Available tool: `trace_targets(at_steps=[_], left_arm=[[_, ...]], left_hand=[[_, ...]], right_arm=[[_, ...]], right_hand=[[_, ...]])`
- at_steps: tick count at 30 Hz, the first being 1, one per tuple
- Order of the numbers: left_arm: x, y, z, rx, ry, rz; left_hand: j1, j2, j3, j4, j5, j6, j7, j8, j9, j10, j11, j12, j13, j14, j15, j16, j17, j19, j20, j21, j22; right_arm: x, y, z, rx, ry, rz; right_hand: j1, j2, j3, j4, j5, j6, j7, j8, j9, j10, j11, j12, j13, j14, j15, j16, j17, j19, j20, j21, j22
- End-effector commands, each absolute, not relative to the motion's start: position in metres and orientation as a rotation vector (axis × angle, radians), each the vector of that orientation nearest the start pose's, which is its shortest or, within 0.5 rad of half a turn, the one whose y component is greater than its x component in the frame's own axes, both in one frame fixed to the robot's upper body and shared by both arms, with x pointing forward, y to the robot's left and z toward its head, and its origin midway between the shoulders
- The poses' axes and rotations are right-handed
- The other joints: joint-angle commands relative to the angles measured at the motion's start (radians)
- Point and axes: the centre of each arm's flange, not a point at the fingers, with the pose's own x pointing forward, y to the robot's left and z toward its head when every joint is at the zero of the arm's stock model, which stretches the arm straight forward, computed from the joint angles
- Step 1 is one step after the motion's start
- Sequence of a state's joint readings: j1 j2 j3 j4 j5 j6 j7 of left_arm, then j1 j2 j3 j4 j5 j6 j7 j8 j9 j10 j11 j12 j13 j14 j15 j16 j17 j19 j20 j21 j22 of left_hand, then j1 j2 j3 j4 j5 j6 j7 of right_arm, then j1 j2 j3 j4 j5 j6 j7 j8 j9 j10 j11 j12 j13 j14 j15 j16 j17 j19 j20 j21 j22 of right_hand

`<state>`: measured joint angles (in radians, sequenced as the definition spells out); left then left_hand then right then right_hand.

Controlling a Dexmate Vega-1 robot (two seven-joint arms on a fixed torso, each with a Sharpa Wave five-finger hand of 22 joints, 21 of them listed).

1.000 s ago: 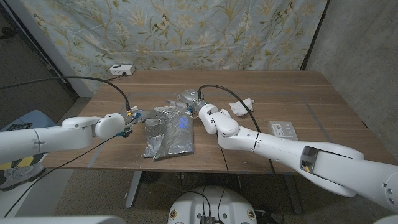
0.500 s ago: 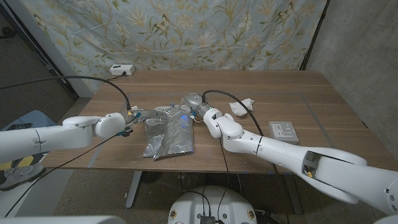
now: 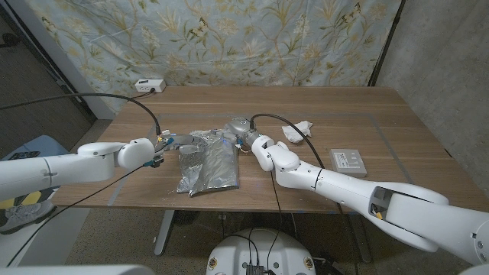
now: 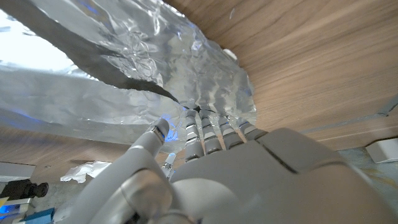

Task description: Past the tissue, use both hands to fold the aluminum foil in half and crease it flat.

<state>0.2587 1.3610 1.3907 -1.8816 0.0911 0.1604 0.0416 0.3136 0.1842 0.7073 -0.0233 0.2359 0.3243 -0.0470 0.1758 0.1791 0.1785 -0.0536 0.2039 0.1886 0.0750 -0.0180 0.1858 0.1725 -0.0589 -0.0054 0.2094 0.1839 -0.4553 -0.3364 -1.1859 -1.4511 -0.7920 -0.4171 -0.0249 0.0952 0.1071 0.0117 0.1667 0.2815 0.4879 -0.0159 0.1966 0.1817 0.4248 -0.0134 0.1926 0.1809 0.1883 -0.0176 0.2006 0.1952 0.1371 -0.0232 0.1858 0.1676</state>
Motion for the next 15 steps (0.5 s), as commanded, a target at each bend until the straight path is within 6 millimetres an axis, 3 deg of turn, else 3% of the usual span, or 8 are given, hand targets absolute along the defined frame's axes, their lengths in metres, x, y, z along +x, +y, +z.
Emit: trace_targets(at_steps=[1, 15], left_arm=[[0.579, 0.327, -0.05, 1.573, -0.27, -0.284], [0.577, 0.326, -0.051, 1.565, -0.277, -0.283]], left_hand=[[0.014, 0.001, -0.005, -0.002, -0.005, 0.009, 0.001, 0.009, 0.005, 0.005, 0.003, 0.002, 0.001, 0.007, 0.001, -0.002, 0.0, 0.002, 0.002, 0.004, 0.002], [0.014, 0.001, -0.006, -0.002, -0.005, 0.009, 0.002, 0.009, 0.005, 0.004, 0.005, 0.002, 0.001, 0.006, 0.002, -0.002, 0.0, 0.002, 0.002, 0.005, 0.002]], right_arm=[[0.631, 0.031, -0.055, -1.67, -0.691, 0.183], [0.644, 0.027, -0.069, -1.671, -0.696, 0.21]], right_hand=[[-0.013, 0.06, 0.005, 0.001, 0.012, 0.007, -0.003, 0.005, 0.003, 0.006, -0.003, 0.004, 0.002, 0.006, 0.0, 0.008, 0.0, 0.007, -0.005, 0.005, 0.0], [-0.015, 0.061, 0.012, -0.001, 0.015, 0.013, -0.006, 0.006, 0.003, 0.014, -0.006, 0.004, 0.002, 0.009, -0.008, 0.008, -0.001, 0.007, -0.013, 0.004, 0.0]])
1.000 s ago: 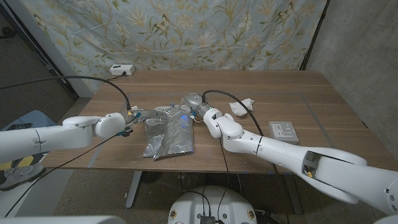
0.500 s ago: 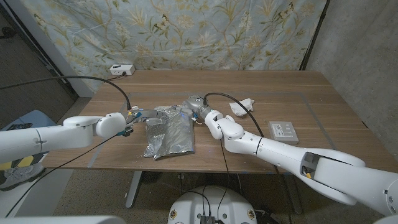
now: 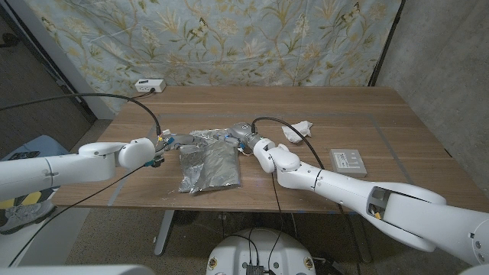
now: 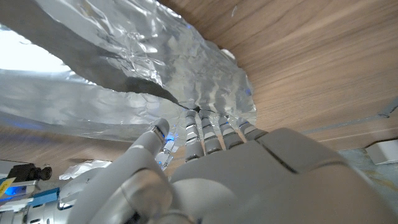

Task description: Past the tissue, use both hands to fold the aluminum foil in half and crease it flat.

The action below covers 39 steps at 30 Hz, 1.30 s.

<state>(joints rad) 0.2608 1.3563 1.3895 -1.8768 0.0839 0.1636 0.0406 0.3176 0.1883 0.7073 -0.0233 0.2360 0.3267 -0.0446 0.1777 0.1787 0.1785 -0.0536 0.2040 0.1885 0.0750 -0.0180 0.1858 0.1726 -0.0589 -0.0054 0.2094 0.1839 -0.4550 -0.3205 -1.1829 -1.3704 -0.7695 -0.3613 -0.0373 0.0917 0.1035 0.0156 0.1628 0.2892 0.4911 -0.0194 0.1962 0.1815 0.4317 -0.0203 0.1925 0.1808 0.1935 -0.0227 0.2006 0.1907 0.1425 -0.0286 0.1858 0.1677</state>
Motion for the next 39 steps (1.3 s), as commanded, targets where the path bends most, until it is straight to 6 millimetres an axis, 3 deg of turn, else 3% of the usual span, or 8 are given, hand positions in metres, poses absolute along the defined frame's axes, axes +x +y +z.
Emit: trace_targets(at_steps=[1, 9, 27, 36, 39], left_arm=[[0.577, 0.325, -0.051, 1.567, -0.276, -0.284], [0.577, 0.326, -0.052, 1.567, -0.278, -0.289], [0.577, 0.321, -0.051, 1.56, -0.298, -0.289], [0.576, 0.317, -0.053, 1.555, -0.294, -0.286], [0.577, 0.315, -0.053, 1.555, -0.295, -0.285]], left_hand=[[0.01, -0.003, -0.006, -0.002, -0.005, 0.006, 0.0, 0.007, 0.005, 0.004, 0.004, 0.002, 0.002, 0.006, 0.001, -0.002, 0.0, 0.002, 0.002, 0.004, 0.002], [0.011, -0.003, -0.005, -0.002, -0.005, 0.006, 0.001, 0.006, 0.005, 0.004, 0.004, 0.002, 0.002, 0.006, 0.001, -0.002, 0.0, 0.003, 0.002, 0.005, 0.002], [0.014, -0.003, -0.005, -0.004, -0.004, 0.007, -0.001, 0.007, 0.005, 0.006, 0.003, 0.002, 0.001, 0.007, -0.001, -0.002, -0.001, 0.003, 0.001, 0.004, 0.002], [0.015, -0.004, -0.006, -0.006, -0.004, 0.007, -0.003, 0.007, 0.005, 0.006, 0.003, 0.002, 0.001, 0.008, -0.001, -0.002, -0.001, 0.003, 0.001, 0.005, 0.002], [0.016, -0.003, -0.006, -0.005, -0.004, 0.009, -0.002, 0.007, 0.005, 0.005, 0.004, 0.002, 0.001, 0.008, 0.0, -0.002, -0.001, 0.004, 0.001, 0.005, 0.002]], right_arm=[[0.645, 0.027, -0.069, -1.671, -0.697, 0.211], [0.639, 0.027, -0.062, -1.664, -0.713, 0.193], [0.604, 0.03, -0.037, -1.626, -0.746, 0.222], [0.587, 0.023, -0.032, -1.612, -0.694, 0.247], [0.581, 0.02, -0.032, -1.59, -0.668, 0.257]], right_hand=[[-0.012, 0.064, 0.008, 0.003, 0.008, 0.01, -0.003, 0.007, 0.003, 0.008, 0.004, 0.004, 0.002, 0.004, -0.003, 0.008, 0.003, 0.002, -0.007, 0.004, 0.0], [-0.012, 0.063, 0.013, 0.001, 0.01, 0.018, -0.003, 0.009, 0.004, 0.015, 0.003, 0.005, 0.002, 0.007, -0.004, 0.007, 0.002, 0.005, -0.01, 0.004, -0.001], [-0.01, 0.059, 0.023, -0.004, 0.013, 0.01, 0.002, 0.004, 0.004, 0.01, 0.006, 0.0, 0.003, -0.002, -0.002, 0.002, 0.001, 0.003, -0.004, 0.002, -0.001], [-0.008, 0.058, 0.028, -0.006, 0.014, 0.007, 0.01, 0.002, 0.004, 0.009, 0.01, -0.001, 0.003, -0.005, 0.003, 0.001, 0.0, 0.001, -0.003, 0.001, -0.001], [-0.002, 0.061, 0.038, -0.01, 0.016, -0.006, 0.012, -0.002, 0.004, -0.008, 0.001, -0.008, 0.003, -0.023, 0.004, -0.006, 0.0, -0.01, -0.002, -0.003, -0.001]])
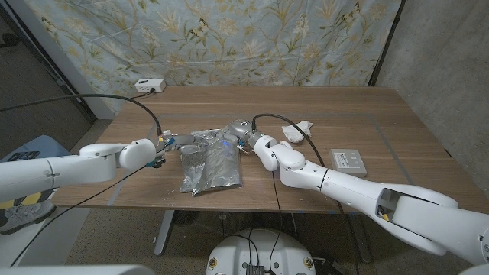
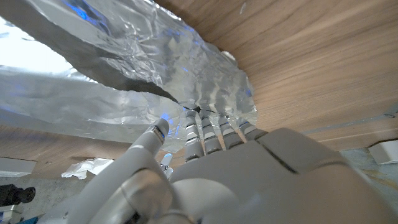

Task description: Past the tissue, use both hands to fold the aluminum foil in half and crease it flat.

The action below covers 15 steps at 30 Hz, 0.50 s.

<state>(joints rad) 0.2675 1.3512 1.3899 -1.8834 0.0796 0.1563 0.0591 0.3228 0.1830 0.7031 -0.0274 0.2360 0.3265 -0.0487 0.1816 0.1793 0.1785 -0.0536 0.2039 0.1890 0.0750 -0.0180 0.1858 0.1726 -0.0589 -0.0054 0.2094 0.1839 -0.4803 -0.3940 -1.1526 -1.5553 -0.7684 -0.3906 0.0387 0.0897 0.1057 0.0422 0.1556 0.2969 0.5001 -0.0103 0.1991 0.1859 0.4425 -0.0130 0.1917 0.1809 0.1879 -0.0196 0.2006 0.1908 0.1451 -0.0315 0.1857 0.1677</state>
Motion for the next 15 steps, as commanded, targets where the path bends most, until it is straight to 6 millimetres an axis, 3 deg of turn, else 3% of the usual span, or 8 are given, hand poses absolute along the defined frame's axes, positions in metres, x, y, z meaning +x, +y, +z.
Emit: trace_targets(at_steps=[1, 15], left_arm=[[0.577, 0.315, -0.052, 1.554, -0.296, -0.284], [0.578, 0.31, -0.051, 1.555, -0.303, -0.275]], left_hand=[[0.01, 0.002, -0.002, -0.001, -0.004, 0.009, 0.001, 0.003, 0.004, 0.006, 0.003, 0.002, 0.001, 0.008, -0.001, -0.002, -0.001, 0.004, 0.0, 0.005, 0.002], [0.011, 0.002, -0.002, -0.001, -0.004, 0.006, 0.002, 0.002, 0.004, 0.005, 0.003, 0.002, 0.001, 0.008, 0.0, -0.002, -0.001, 0.004, 0.002, 0.005, 0.002]], right_arm=[[0.579, 0.019, -0.032, -1.591, -0.659, 0.254], [0.562, 0.008, -0.041, -1.569, -0.521, 0.273]], right_hand=[[0.002, 0.059, 0.013, -0.003, 0.009, -0.018, 0.002, -0.006, -0.001, -0.02, -0.003, -0.008, 0.003, -0.023, 0.002, -0.008, -0.001, -0.015, 0.001, -0.003, -0.001], [0.009, 0.051, 0.029, -0.009, 0.01, -0.064, 0.001, -0.016, -0.001, -0.06, -0.007, -0.015, 0.003, -0.071, 0.015, -0.017, -0.001, -0.045, 0.005, -0.008, -0.001]])
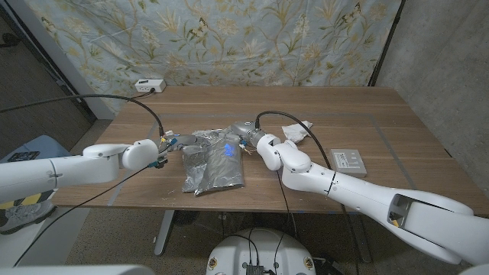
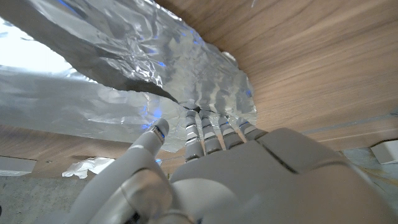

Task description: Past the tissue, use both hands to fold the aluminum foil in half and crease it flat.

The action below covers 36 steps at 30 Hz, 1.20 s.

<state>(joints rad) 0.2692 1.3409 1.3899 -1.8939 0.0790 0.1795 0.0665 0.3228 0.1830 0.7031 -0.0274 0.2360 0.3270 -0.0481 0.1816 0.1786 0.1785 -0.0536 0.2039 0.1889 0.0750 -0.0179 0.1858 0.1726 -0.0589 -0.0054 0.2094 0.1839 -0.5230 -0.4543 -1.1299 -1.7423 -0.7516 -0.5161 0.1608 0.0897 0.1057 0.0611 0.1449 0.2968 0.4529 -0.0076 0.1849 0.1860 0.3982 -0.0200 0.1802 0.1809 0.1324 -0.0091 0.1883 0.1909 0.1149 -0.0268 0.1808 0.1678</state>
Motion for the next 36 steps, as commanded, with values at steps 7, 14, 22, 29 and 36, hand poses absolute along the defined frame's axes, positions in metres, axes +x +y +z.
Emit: trace_targets(at_steps=[7, 14, 22, 29, 36], left_arm=[[0.578, 0.31, -0.051, 1.549, -0.301, -0.274], [0.579, 0.31, -0.05, 1.548, -0.297, -0.268], [0.58, 0.309, -0.05, 1.547, -0.297, -0.278], [0.581, 0.309, -0.049, 1.551, -0.302, -0.277], [0.58, 0.307, -0.049, 1.555, -0.301, -0.269]], left_hand=[[0.011, 0.002, -0.002, -0.001, -0.004, 0.006, 0.001, 0.002, 0.005, 0.005, 0.003, 0.002, 0.001, 0.009, 0.0, -0.002, -0.001, 0.004, 0.003, 0.005, 0.002], [0.012, 0.002, -0.002, -0.001, -0.003, 0.005, 0.001, 0.002, 0.005, 0.005, 0.003, 0.001, 0.001, 0.009, 0.001, -0.002, 0.0, 0.003, 0.003, 0.004, 0.002], [0.011, 0.002, -0.003, 0.0, -0.003, 0.003, 0.0, 0.002, 0.005, 0.004, 0.003, 0.001, 0.001, 0.008, 0.0, -0.002, 0.0, 0.003, 0.004, 0.004, 0.002], [0.011, 0.003, -0.002, 0.001, -0.003, 0.002, 0.001, 0.001, 0.005, 0.003, 0.005, 0.001, 0.001, 0.008, 0.002, -0.002, 0.0, 0.002, 0.006, 0.004, 0.002], [0.011, 0.003, -0.002, 0.003, -0.003, 0.002, 0.001, 0.002, 0.005, 0.004, 0.005, 0.001, 0.001, 0.009, 0.001, -0.002, 0.0, 0.003, 0.006, 0.004, 0.002]], right_arm=[[0.557, 0.002, -0.046, -1.571, -0.449, 0.277], [0.553, -0.002, -0.054, -1.571, -0.413, 0.283], [0.544, -0.004, -0.059, -1.573, -0.353, 0.294], [0.533, -0.005, -0.062, -1.569, -0.328, 0.296], [0.527, -0.009, -0.064, -1.557, -0.309, 0.285]], right_hand=[[0.005, 0.047, 0.019, 0.004, 0.01, -0.066, -0.007, -0.008, -0.001, -0.062, -0.005, -0.007, 0.002, -0.074, 0.009, -0.01, 0.0, -0.07, -0.008, -0.01, 0.0], [0.002, 0.046, 0.021, 0.006, 0.01, -0.076, -0.007, -0.006, -0.002, -0.071, -0.01, -0.007, 0.002, -0.084, 0.012, -0.008, 0.001, -0.084, -0.012, -0.009, 0.0], [-0.005, 0.043, 0.023, 0.008, 0.01, -0.093, -0.013, -0.006, -0.002, -0.093, -0.013, -0.007, 0.002, -0.109, 0.015, -0.008, 0.002, -0.103, -0.002, -0.007, 0.0], [-0.006, 0.042, 0.025, 0.008, 0.01, -0.102, -0.013, -0.006, -0.002, -0.105, -0.016, -0.008, 0.001, -0.117, 0.018, -0.006, 0.002, -0.11, 0.0, -0.006, 0.0], [-0.006, 0.042, 0.026, 0.007, 0.01, -0.107, -0.016, -0.005, -0.003, -0.108, -0.016, -0.006, 0.001, -0.119, 0.018, -0.005, 0.001, -0.111, 0.001, -0.004, 0.0]])
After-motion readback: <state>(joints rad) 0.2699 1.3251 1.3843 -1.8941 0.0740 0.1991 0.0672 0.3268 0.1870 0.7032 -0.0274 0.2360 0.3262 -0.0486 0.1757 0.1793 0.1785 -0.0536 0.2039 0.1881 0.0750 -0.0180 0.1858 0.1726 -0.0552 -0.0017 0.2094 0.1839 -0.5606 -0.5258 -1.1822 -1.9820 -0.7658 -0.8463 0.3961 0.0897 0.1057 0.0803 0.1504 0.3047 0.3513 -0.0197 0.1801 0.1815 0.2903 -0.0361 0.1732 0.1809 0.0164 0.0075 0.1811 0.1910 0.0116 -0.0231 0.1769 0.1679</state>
